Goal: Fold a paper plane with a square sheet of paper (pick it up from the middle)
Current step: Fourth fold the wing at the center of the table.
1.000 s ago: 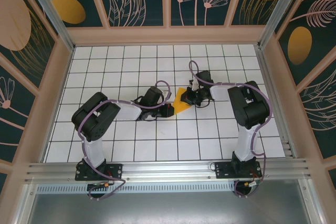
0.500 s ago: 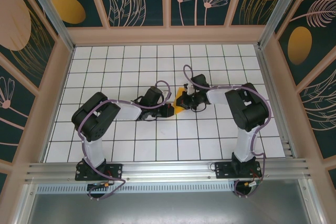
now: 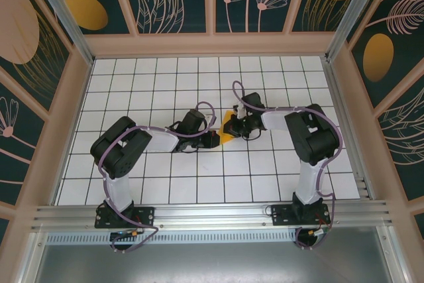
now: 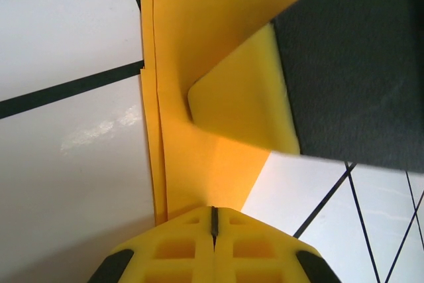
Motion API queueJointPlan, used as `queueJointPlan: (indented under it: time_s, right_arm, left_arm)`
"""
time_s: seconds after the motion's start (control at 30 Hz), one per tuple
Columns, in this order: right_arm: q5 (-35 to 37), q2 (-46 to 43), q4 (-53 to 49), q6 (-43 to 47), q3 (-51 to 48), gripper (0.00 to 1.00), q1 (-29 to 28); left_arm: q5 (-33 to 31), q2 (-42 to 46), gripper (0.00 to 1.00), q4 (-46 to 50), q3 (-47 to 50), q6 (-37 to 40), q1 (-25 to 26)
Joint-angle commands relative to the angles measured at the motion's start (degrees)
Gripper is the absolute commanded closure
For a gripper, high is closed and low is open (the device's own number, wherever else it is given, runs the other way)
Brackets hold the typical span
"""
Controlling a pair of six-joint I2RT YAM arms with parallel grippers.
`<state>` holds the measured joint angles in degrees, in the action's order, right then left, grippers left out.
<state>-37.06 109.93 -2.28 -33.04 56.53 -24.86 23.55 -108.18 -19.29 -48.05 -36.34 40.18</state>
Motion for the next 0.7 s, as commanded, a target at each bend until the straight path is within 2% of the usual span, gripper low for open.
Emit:
queueJointPlan:
  time_s: [0.0, 0.43, 0.67]
  right_arm:
    - [4.8, 2.6, -2.0, 2.4, 1.4, 0.97, 4.8]
    - [5.0, 6.1, -2.3, 4.6, 7.9, 0.97, 15.6]
    - [6.5, 5.7, -5.9, 5.1, 12.0, 0.97, 17.6]
  left_arm:
    - [-1.6, -2.8, 1.0, 7.6, 1.8, -0.7, 0.1]
    - [-0.4, -3.2, 1.0, 7.5, 2.4, -1.1, 0.1]
    - [-0.1, -3.3, 1.0, 7.9, 1.2, -0.9, 0.1]
